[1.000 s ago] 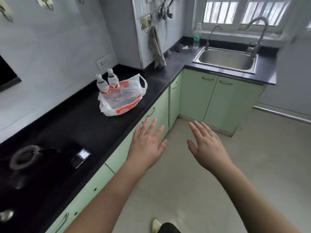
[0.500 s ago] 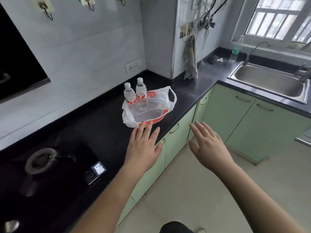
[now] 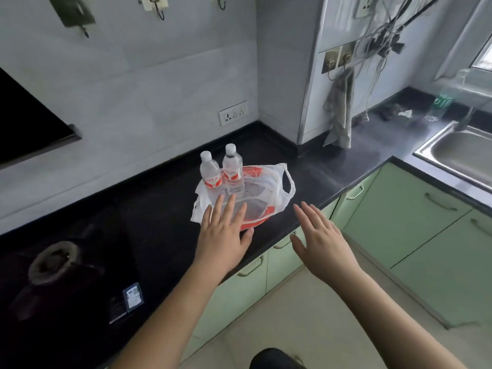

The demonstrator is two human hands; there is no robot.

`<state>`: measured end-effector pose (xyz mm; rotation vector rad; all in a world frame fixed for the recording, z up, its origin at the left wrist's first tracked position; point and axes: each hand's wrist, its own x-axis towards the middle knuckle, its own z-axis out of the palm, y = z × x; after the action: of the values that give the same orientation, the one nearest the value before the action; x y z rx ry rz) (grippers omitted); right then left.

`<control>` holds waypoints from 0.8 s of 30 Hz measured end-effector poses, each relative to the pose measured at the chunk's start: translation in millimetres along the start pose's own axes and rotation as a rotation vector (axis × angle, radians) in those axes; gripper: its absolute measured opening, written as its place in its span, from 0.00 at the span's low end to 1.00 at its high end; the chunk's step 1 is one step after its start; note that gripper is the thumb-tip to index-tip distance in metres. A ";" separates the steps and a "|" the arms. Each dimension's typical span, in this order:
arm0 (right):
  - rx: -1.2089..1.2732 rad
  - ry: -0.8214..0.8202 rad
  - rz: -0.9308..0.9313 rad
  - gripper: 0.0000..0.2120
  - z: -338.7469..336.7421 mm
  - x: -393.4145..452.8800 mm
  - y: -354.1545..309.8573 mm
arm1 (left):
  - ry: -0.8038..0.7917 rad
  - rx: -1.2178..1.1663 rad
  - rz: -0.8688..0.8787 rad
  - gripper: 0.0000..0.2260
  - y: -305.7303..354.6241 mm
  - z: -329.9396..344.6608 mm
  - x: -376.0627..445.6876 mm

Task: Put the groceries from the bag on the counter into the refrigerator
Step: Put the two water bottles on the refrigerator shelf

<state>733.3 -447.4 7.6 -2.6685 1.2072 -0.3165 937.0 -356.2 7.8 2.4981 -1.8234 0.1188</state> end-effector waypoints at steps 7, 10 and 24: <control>0.113 -0.070 -0.113 0.32 17.6 55.8 11.9 | -0.081 0.040 -0.111 0.32 -0.9 17.8 18.6; 0.130 -0.083 -0.188 0.31 25.6 75.9 2.1 | -0.129 0.055 -0.161 0.33 -8.3 27.5 22.8; 0.120 -0.270 -0.242 0.34 69.0 174.4 -28.7 | -0.157 -0.115 -0.205 0.30 -46.6 71.4 79.5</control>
<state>884.9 -554.6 -31.2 -2.6470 0.7649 -0.0563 1008.0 -423.3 -55.8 2.6587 -1.5588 -0.1894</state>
